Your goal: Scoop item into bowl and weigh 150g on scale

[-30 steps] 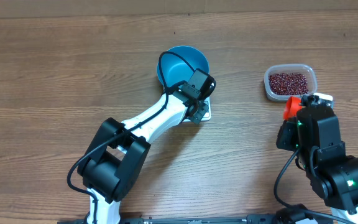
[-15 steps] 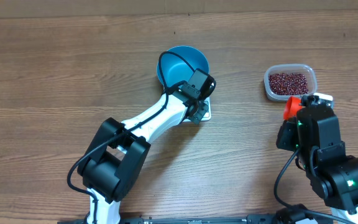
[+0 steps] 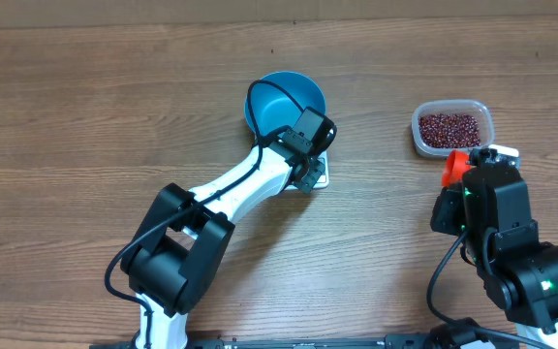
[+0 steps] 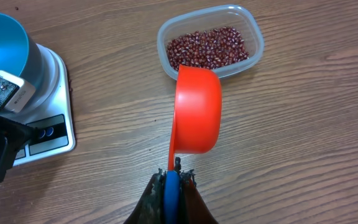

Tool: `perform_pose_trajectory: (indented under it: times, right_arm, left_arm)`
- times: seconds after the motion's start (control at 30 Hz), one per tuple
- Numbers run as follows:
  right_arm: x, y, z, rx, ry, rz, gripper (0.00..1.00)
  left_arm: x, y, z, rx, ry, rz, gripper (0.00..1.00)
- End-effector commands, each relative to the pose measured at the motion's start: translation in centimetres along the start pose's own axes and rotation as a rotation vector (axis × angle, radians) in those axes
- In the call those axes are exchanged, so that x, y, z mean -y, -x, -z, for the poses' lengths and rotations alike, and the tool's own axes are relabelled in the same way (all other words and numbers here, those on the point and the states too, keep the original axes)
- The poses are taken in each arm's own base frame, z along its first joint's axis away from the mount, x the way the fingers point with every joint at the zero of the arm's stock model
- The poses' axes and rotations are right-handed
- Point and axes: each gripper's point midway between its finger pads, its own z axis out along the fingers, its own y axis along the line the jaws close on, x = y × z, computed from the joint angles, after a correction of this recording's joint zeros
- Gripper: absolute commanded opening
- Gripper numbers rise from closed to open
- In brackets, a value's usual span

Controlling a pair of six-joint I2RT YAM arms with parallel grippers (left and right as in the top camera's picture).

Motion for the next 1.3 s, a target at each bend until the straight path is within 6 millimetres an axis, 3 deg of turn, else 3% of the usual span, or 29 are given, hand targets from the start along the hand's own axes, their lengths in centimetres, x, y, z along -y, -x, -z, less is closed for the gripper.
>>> perform_pose_trajectory:
  times: [0.0, 0.37, 0.8, 1.0, 1.27]
  right_arm:
    - [-0.1, 1.1, 0.8, 0.034, 0.013, -0.013, 0.04]
    - [0.0, 0.9, 0.8, 0.028, 0.01, -0.011, 0.04]
    - [0.0, 0.8, 0.8, 0.022, 0.007, -0.009, 0.04]
    - [0.0, 0.8, 0.8, 0.022, 0.007, -0.009, 0.04]
    - [0.0, 0.8, 0.8, 0.022, 0.007, -0.01, 0.04]
  left_arm:
    - [-0.1, -1.2, -1.1, -0.041, 0.016, 0.005, 0.04]
    - [-0.1, -1.3, -1.2, -0.041, 0.016, 0.013, 0.04]
    - [-0.2, -2.4, -1.6, -0.065, 0.025, 0.01, 0.04]
    - [-0.8, -4.0, -2.1, -0.102, 0.054, 0.008, 0.04]
    - [-0.9, -4.1, -2.1, -0.104, 0.053, 0.01, 0.04]
